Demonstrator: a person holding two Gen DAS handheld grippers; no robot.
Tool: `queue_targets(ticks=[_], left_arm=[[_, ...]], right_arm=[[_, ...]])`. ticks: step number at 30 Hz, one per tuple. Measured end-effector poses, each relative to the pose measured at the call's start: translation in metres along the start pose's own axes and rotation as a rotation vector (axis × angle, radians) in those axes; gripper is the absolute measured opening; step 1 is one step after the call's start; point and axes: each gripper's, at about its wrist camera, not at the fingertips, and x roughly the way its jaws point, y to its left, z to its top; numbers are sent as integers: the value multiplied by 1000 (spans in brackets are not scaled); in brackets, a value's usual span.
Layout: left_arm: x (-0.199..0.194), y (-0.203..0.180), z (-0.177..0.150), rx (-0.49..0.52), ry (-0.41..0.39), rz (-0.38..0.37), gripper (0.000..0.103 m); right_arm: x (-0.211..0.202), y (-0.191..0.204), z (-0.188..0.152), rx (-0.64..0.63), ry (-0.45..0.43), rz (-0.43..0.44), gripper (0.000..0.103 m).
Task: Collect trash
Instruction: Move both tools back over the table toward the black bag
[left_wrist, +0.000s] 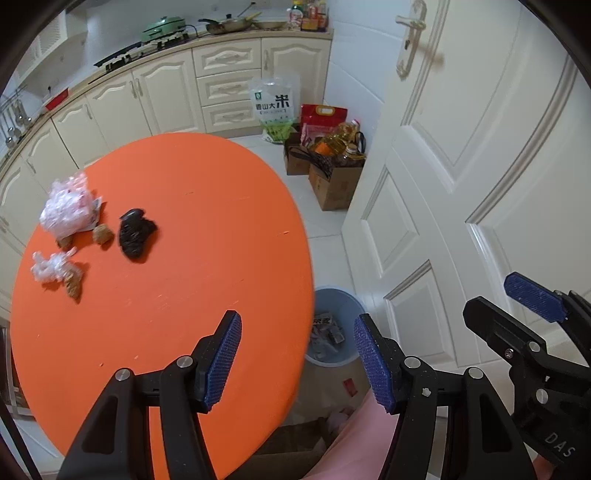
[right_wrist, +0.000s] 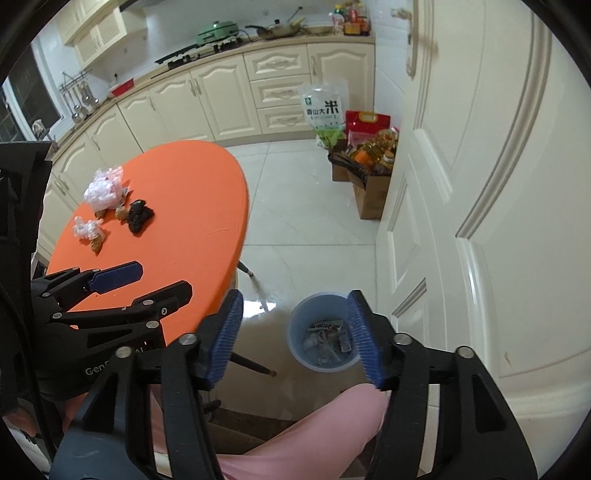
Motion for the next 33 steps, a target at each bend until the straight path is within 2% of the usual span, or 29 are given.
queue_targets(ticks=[4, 6, 10, 12, 18, 21, 26, 33], left_arm=[[-18, 19, -16, -27, -17, 4, 60], [-28, 30, -25, -44, -28, 11, 60], [-53, 62, -47, -95, -61, 31, 64], [-65, 77, -58, -124, -79, 44, 68], [-99, 131, -96, -216, -125, 130, 74], [-110, 148, -110, -259, -131, 158, 74], [-125, 181, -132, -345, -128, 214, 75], [-133, 224, -146, -448, -101, 255, 75]], right_arm=[[-8, 23, -2, -30, -4, 4, 62], [-12, 38, -2, -45, -9, 4, 78], [-18, 73, -5, -96, -22, 12, 80], [-21, 93, -7, -123, -24, 27, 87], [-19, 150, -14, -225, -29, 34, 88], [-13, 176, -18, -268, -9, 67, 88], [3, 213, -19, -324, 27, 113, 88], [26, 252, -10, -349, 50, 185, 88]])
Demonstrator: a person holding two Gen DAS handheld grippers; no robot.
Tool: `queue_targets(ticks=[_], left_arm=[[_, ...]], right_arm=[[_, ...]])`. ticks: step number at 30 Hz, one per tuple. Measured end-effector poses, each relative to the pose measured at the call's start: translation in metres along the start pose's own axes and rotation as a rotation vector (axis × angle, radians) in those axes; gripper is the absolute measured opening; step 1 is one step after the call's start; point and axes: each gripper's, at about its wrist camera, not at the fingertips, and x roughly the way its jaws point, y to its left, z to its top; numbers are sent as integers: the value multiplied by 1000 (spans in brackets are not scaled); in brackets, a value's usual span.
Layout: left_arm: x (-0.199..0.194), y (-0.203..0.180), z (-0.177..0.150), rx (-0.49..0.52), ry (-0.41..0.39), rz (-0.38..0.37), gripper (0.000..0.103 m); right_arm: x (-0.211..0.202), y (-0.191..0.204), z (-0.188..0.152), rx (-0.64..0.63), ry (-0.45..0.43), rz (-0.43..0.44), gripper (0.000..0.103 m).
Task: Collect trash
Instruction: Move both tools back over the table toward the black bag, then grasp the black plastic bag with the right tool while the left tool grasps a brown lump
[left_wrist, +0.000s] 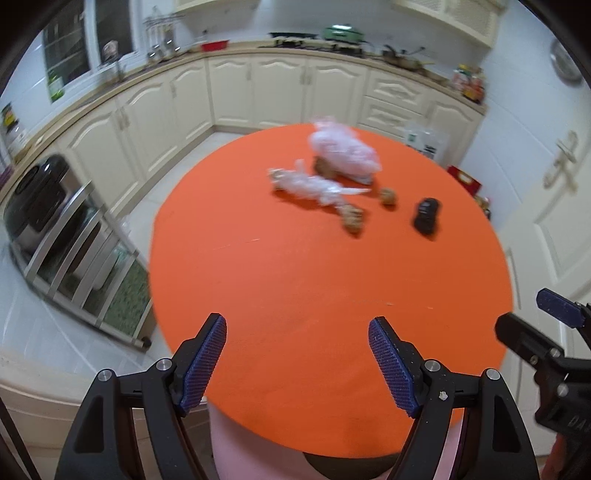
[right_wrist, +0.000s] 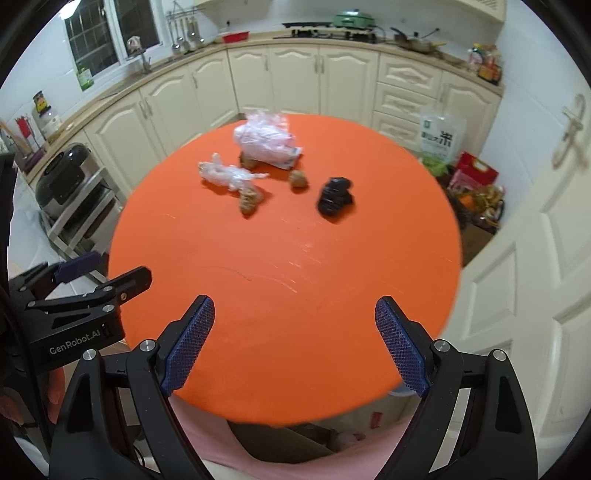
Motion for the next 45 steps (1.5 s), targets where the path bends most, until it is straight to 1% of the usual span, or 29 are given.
queue_targets(ticks=[5, 11, 14, 15, 17, 20, 21, 23, 25, 26, 27, 28, 29, 30, 31, 35, 38, 39, 41, 45], left_arm=[[16, 20, 15, -43, 39, 8, 75], [42, 37, 46, -79, 66, -1, 75], [69, 41, 70, -102, 83, 0, 75], [75, 43, 73, -106, 88, 0, 75], [95, 46, 85, -117, 112, 0, 76], [128, 49, 104, -140, 167, 4, 76], [138, 50, 110, -148, 181, 1, 76], [150, 51, 116, -159, 196, -1, 76], [160, 51, 121, -171, 207, 1, 76], [163, 51, 124, -174, 213, 2, 76], [167, 49, 125, -177, 218, 2, 76], [170, 49, 127, -178, 222, -1, 76], [173, 48, 129, -178, 225, -5, 76], [174, 46, 128, -177, 227, -9, 76], [176, 45, 129, -176, 229, -14, 76], [182, 32, 132, -177, 240, -38, 76], [183, 21, 133, -185, 248, -85, 76], [183, 16, 134, -191, 250, -112, 76], [184, 8, 135, -191, 254, -135, 76], [191, -12, 137, -170, 265, -129, 76]], right_arm=[[28, -1, 22, 24, 27, 19, 88], [62, -16, 54, 48, 63, -5, 88], [82, -25, 72, 58, 84, -9, 88], [91, -30, 79, 63, 94, -9, 88], [104, -36, 87, 74, 107, -13, 88], [128, -47, 101, 91, 132, -18, 87], [135, -50, 104, 96, 141, -19, 81], [149, -56, 110, 107, 167, -11, 76], [163, -61, 113, 110, 191, -1, 76], [168, -63, 113, 110, 201, -1, 72], [173, -65, 113, 109, 212, -1, 63], [179, -66, 113, 107, 226, 5, 57], [184, -67, 111, 106, 241, 19, 44], [187, -69, 110, 107, 254, 31, 38], [183, -70, 110, 98, 224, 30, 37], [182, -81, 106, 121, 224, 83, 34], [178, -91, 102, 133, 214, 83, 34], [175, -94, 101, 142, 209, 93, 34], [170, -96, 99, 147, 198, 112, 34], [158, -97, 100, 124, 162, 107, 34]])
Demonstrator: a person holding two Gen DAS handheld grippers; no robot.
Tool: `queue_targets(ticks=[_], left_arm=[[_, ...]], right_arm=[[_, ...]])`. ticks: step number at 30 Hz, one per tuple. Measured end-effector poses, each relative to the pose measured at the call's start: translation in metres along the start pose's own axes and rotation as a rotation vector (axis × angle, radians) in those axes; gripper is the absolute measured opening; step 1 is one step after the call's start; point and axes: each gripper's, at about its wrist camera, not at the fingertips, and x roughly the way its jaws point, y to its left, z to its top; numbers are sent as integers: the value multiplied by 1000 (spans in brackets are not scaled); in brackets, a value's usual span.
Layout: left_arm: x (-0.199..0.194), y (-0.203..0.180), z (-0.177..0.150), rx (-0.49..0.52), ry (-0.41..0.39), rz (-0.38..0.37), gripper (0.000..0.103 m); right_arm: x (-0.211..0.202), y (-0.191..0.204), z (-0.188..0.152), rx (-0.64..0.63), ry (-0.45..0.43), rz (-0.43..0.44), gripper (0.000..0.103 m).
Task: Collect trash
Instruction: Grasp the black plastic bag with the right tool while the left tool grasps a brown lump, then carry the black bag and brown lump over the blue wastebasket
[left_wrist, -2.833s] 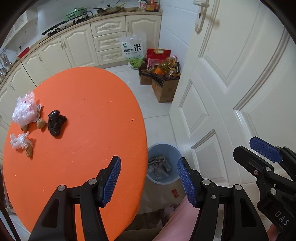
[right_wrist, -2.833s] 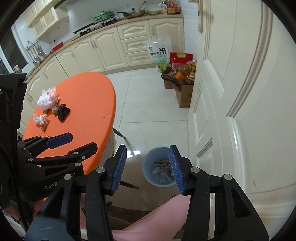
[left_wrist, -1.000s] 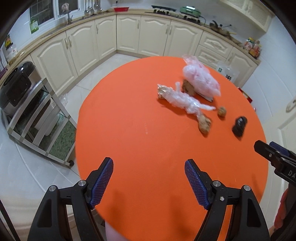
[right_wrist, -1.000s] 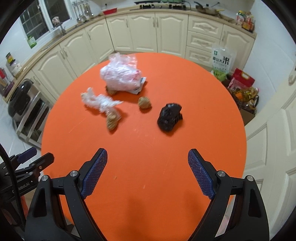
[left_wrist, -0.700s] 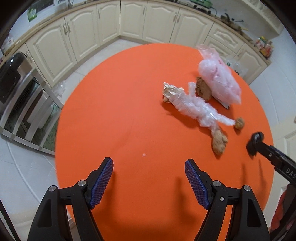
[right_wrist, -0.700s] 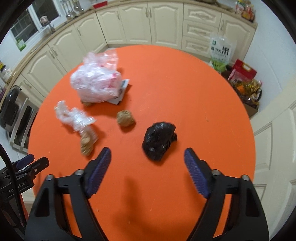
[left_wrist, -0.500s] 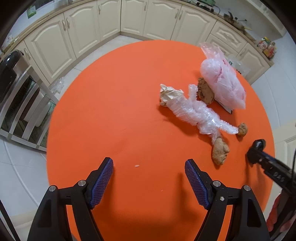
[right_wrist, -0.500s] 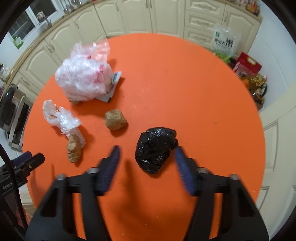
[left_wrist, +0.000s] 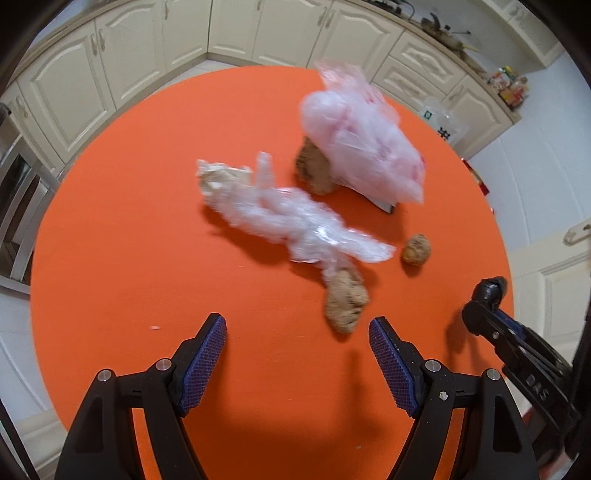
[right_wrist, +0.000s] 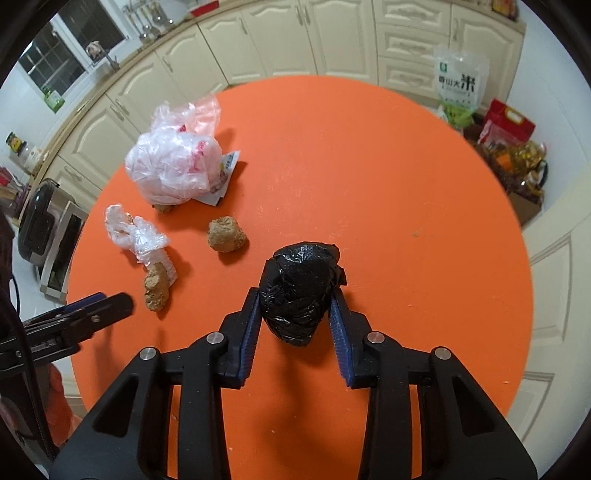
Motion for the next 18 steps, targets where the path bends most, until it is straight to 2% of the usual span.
queue_targets(ticks=[3, 7, 9, 10, 18], left_arm=[[9, -9, 3, -12, -2, -29, 74], [18, -16, 9, -35, -36, 10, 67], [20, -22, 8, -22, -44, 24, 25], [22, -24, 6, -12, -33, 13, 22], [12, -26, -1, 18, -34, -24, 21]], right_arm=[[-1, 3, -1, -8, -2, 17, 34], [1, 5, -4, -18, 13, 42, 34], [0, 4, -5, -18, 13, 38, 34], [0, 3, -5, -17, 13, 34, 34], [-9, 0, -7, 0, -4, 34, 34]])
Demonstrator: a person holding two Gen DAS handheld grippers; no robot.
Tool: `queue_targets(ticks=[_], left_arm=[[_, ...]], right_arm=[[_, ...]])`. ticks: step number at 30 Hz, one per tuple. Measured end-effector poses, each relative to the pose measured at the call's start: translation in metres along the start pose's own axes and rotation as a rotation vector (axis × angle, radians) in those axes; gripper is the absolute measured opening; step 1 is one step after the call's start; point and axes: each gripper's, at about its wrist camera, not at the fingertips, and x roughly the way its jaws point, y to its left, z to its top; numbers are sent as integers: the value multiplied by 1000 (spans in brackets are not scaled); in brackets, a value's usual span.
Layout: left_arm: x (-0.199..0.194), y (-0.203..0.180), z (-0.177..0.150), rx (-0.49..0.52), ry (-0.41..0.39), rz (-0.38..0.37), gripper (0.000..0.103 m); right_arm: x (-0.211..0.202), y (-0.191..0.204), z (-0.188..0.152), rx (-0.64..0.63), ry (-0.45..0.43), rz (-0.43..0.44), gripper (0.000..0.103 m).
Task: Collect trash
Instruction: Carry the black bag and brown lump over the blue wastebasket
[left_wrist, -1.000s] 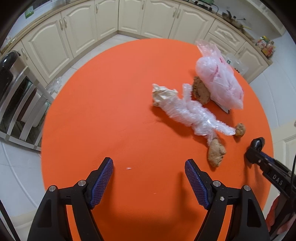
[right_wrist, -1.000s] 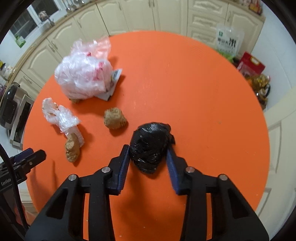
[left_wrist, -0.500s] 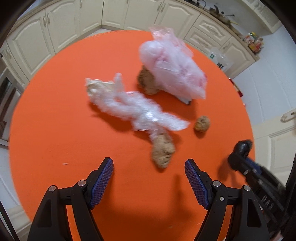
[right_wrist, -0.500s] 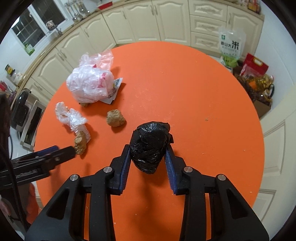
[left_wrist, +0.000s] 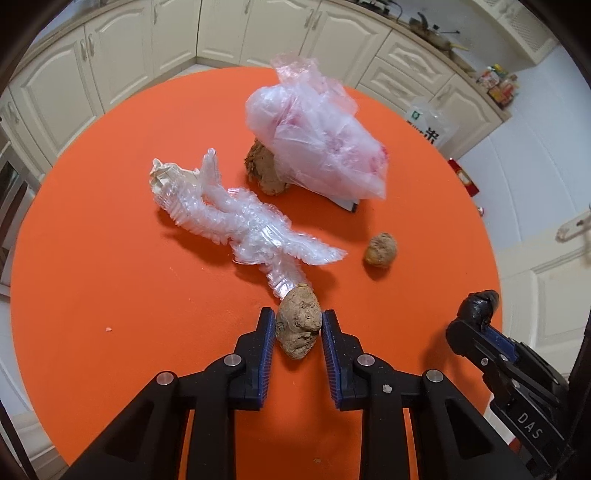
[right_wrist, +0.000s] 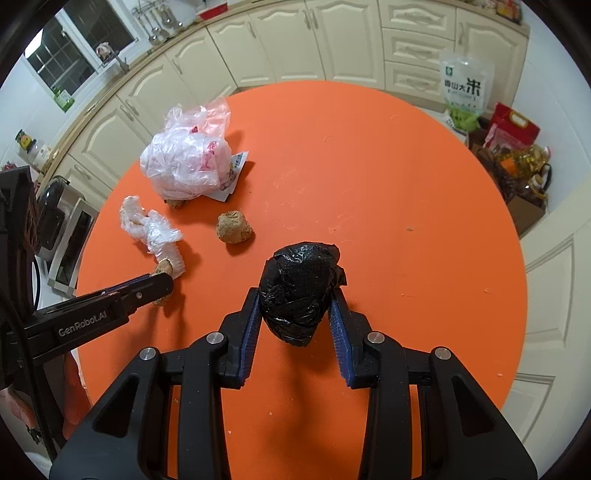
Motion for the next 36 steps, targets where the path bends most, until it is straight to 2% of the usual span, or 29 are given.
queue_targets(ticks=[12, 24, 29, 36], left_arm=[[-30, -14, -30, 53, -29, 3, 22], [-81, -39, -79, 158, -85, -1, 22], [-98, -62, -106, 222, -103, -20, 22], [-108, -109, -140, 334, -111, -52, 22]], right_arm=[[-27, 7, -25, -1, -28, -23, 34], [-79, 9, -74, 15, -106, -41, 34], [-103, 2, -99, 38, -143, -55, 34], [-137, -29, -135, 106, -182, -93, 34]])
